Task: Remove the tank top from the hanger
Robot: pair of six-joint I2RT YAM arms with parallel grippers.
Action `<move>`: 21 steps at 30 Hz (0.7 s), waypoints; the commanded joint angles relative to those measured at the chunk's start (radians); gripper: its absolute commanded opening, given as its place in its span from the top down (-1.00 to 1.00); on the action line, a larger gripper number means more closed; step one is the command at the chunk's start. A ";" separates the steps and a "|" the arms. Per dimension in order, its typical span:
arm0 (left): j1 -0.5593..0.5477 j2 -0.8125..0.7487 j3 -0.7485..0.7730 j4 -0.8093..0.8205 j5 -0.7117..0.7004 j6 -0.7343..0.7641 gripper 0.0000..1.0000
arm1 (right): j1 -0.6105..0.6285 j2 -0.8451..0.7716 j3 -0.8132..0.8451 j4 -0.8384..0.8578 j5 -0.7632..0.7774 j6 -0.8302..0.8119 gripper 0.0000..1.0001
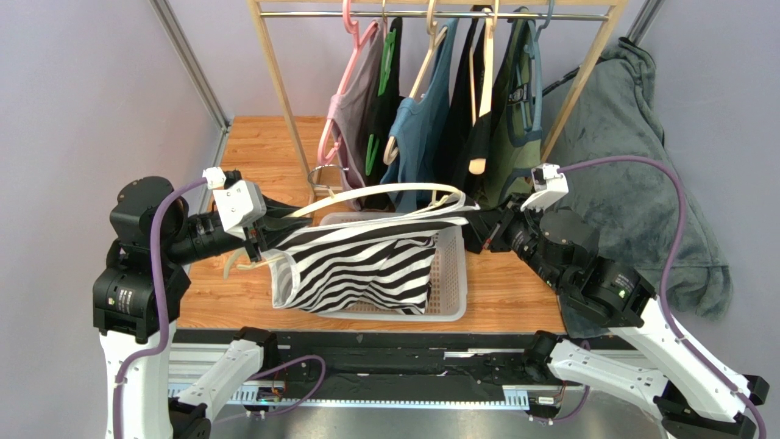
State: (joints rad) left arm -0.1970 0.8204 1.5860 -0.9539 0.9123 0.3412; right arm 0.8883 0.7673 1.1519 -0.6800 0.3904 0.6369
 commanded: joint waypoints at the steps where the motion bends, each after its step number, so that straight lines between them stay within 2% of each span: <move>1: 0.008 -0.026 0.091 0.113 -0.030 -0.019 0.99 | -0.051 -0.048 -0.049 -0.191 0.229 -0.026 1.00; 10: 0.031 -0.023 0.117 0.115 -0.021 -0.039 1.00 | -0.051 -0.092 -0.121 -0.237 0.237 0.007 1.00; 21: 0.076 -0.007 0.155 0.181 0.048 -0.145 1.00 | -0.051 -0.086 -0.149 -0.254 0.260 0.020 1.00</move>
State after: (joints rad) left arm -0.1505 0.8558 1.6455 -0.9314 0.9478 0.2436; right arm 0.8883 0.6910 1.0470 -0.7002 0.3908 0.7033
